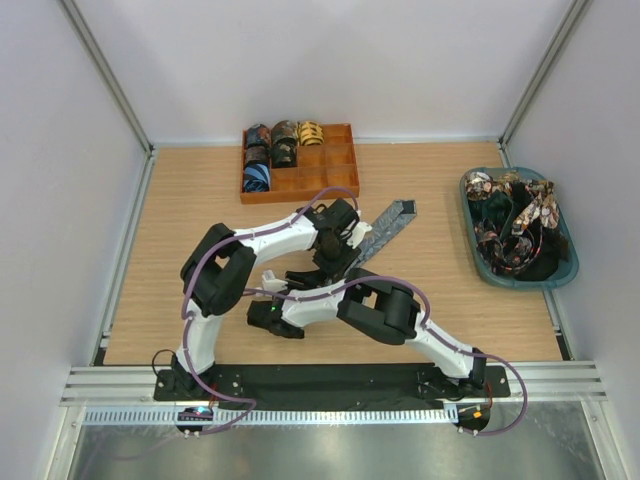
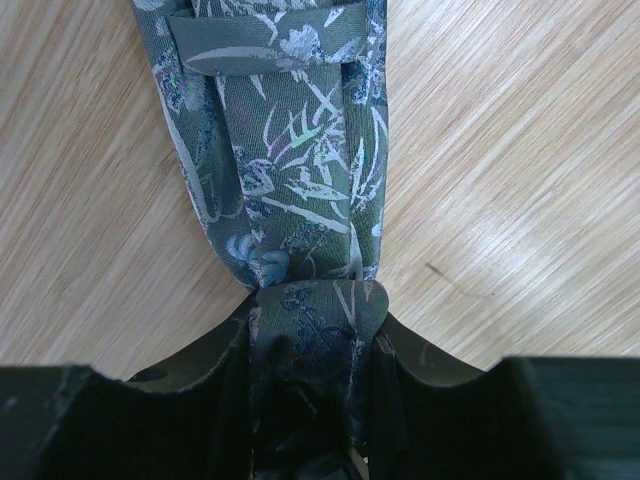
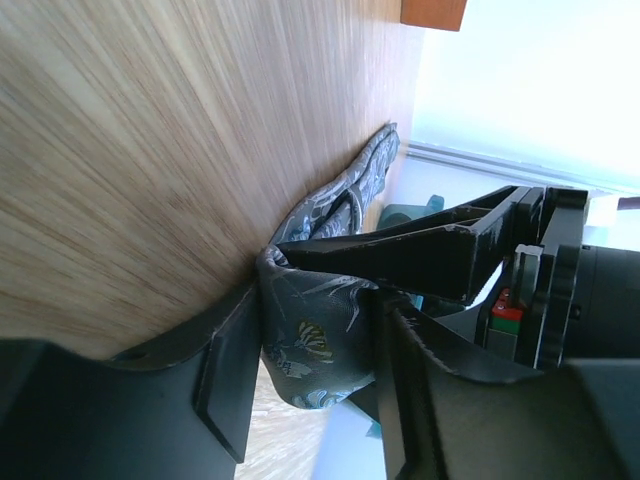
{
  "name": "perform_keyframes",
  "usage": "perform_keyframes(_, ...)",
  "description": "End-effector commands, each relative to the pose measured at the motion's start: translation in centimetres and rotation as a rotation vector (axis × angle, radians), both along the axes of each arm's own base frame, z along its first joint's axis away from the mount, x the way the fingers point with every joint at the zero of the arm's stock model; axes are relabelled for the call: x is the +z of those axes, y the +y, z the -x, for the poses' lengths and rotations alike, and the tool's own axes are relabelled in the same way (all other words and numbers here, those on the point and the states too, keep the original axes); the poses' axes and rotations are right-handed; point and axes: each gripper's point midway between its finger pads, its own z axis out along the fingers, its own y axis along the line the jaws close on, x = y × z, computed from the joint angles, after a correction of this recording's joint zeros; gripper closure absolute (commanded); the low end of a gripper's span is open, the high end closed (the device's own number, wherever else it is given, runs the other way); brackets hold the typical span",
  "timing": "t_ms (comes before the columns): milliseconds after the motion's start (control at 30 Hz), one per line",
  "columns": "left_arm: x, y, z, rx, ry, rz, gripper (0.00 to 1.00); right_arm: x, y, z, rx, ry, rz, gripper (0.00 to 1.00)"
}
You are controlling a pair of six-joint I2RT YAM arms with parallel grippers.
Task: Roll the ties
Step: Roll the tie
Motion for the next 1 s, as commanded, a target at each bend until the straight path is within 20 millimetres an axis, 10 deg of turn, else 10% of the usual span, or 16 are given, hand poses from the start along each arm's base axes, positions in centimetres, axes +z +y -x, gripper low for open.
perform_keyframes(0,-2.7,4.6,4.4,-0.006,0.189,-0.187,0.93,-3.0,-3.1,-0.4,-0.097,0.088,0.022,0.55)
perform_keyframes(500,0.8,2.3,1.7,-0.003,0.047,-0.064,0.44,-2.1,-0.7,0.5,-0.074,0.125,-0.150,0.67)
perform_keyframes(967,10.4,-0.7,-4.4,0.101,-0.284,0.187,0.14,-2.3,0.8,1.4,-0.054,0.191,-0.346,0.66)
